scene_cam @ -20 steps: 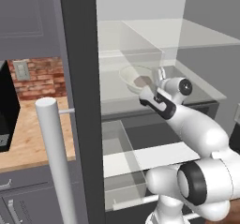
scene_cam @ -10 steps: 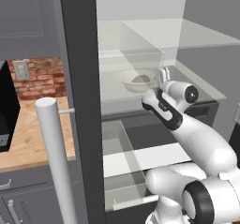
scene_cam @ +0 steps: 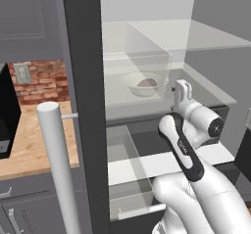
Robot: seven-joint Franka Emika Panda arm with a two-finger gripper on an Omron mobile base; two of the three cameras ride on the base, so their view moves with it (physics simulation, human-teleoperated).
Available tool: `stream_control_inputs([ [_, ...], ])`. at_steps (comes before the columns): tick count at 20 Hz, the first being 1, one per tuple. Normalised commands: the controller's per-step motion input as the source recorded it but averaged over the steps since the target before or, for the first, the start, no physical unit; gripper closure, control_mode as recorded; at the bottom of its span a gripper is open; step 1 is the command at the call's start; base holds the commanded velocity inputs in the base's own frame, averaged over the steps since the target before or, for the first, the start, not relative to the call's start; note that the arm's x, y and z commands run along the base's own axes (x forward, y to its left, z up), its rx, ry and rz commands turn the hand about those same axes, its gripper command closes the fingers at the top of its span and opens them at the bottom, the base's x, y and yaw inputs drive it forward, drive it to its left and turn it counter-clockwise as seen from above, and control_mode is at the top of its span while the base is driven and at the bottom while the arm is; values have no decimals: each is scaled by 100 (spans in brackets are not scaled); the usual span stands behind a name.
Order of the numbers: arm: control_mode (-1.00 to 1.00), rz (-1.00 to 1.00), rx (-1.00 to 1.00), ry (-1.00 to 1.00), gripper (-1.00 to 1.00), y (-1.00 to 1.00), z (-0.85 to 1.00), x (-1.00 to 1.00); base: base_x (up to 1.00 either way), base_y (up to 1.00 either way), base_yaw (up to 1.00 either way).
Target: Place one of the steaks on the plate and the other in the bowl. Then place the bowl in the fridge.
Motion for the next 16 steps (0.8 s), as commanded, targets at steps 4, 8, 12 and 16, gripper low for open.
stream_control_inputs([
  [4, -100, 0, 18, 10, -100, -1, 93, -100, 0, 0, 0],
  [8, -100, 0, 11, 16, -100, 0, 100, -94, 0, 0, 0],
  [12, -100, 0, 6, 25, -100, -1, 100, -73, 0, 0, 0],
  [16, -100, 0, 0, 30, -100, -4, 100, -96, 0, 0, 0],
])
